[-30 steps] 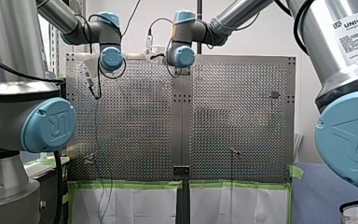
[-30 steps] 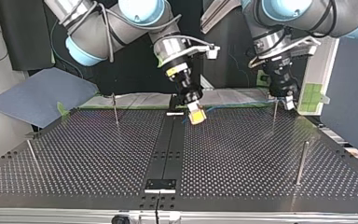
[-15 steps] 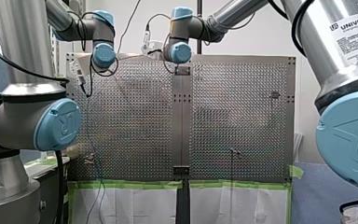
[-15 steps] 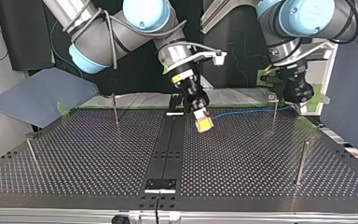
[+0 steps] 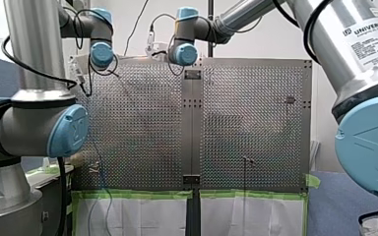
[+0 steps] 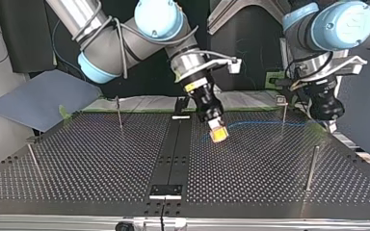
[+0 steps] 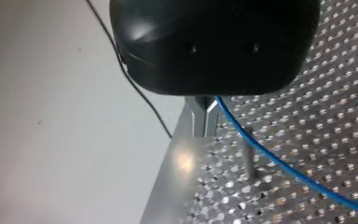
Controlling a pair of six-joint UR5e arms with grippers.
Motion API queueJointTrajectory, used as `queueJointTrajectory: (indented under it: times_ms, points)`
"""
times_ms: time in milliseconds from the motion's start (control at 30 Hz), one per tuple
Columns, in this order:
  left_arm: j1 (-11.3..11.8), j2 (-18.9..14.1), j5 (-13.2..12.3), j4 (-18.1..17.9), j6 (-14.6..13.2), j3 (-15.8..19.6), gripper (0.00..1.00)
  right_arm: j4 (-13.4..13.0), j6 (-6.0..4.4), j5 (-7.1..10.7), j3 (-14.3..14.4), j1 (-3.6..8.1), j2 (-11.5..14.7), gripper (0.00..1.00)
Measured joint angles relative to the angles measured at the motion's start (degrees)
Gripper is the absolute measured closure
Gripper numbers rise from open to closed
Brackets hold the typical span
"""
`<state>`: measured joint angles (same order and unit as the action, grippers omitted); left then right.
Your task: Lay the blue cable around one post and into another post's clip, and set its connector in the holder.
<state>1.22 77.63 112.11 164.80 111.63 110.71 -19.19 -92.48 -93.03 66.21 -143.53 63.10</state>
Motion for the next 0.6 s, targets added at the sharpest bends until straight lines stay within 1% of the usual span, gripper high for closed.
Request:
queueJointTrajectory:
  times_ms: [167,300,433,600]
  points:
    - [2.51,0.48,-2.51,0.10,0.31,-0.95,1.00,0.91,0.10,0.19,-2.14,-0.18,-1.48,1.00]
    - [4.49,2.06,-4.48,0.17,0.53,-2.56,1.00,1.78,0.29,0.31,-4.28,-0.59,-3.19,1.00]
    - [6.52,3.36,-6.07,-0.03,1.14,-4.61,1.00,2.19,0.24,0.40,-5.93,-0.85,-4.29,1.00]
    - [7.56,4.12,-7.05,-0.05,1.64,-6.90,1.00,2.73,0.01,0.39,-8.06,-0.91,-5.28,1.00]
